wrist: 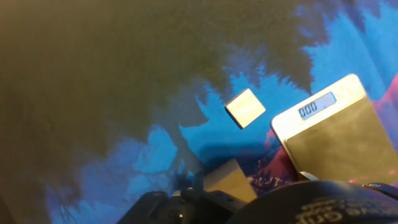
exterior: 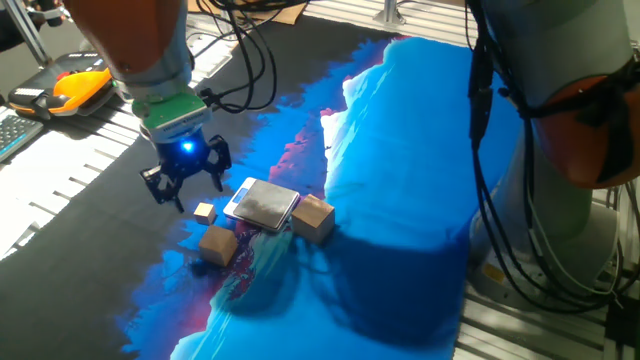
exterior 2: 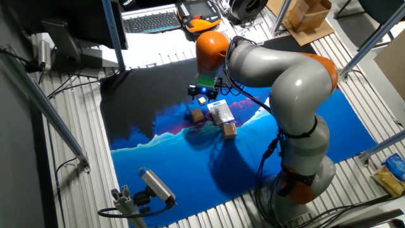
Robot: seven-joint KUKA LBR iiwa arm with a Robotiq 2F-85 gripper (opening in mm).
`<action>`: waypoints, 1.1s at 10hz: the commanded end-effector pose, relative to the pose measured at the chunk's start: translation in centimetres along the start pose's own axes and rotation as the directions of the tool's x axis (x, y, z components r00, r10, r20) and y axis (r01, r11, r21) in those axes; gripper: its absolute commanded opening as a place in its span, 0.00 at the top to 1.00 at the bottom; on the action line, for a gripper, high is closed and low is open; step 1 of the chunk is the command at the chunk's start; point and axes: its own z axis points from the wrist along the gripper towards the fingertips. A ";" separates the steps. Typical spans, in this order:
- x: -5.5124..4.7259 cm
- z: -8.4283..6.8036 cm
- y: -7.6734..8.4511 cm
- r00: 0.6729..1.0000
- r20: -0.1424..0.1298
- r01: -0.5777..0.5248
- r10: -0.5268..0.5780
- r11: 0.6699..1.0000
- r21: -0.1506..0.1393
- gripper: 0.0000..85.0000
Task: Place the block on the scale
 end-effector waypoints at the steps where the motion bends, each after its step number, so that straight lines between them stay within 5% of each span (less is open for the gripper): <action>1: -0.1 0.1 0.0 1.000 -0.014 0.028 -0.028 1.000 -0.001 0.20; 5: -0.3 1.3 0.3 0.990 -0.047 0.134 -0.134 0.991 0.002 0.20; 9: 0.2 2.1 0.5 0.992 -0.028 0.124 -0.124 0.992 0.010 0.20; 10: 0.2 2.1 0.5 0.994 -0.018 0.110 -0.110 0.994 0.013 0.00; 11: 0.2 2.1 0.5 0.995 -0.029 0.094 -0.095 0.995 -0.017 0.00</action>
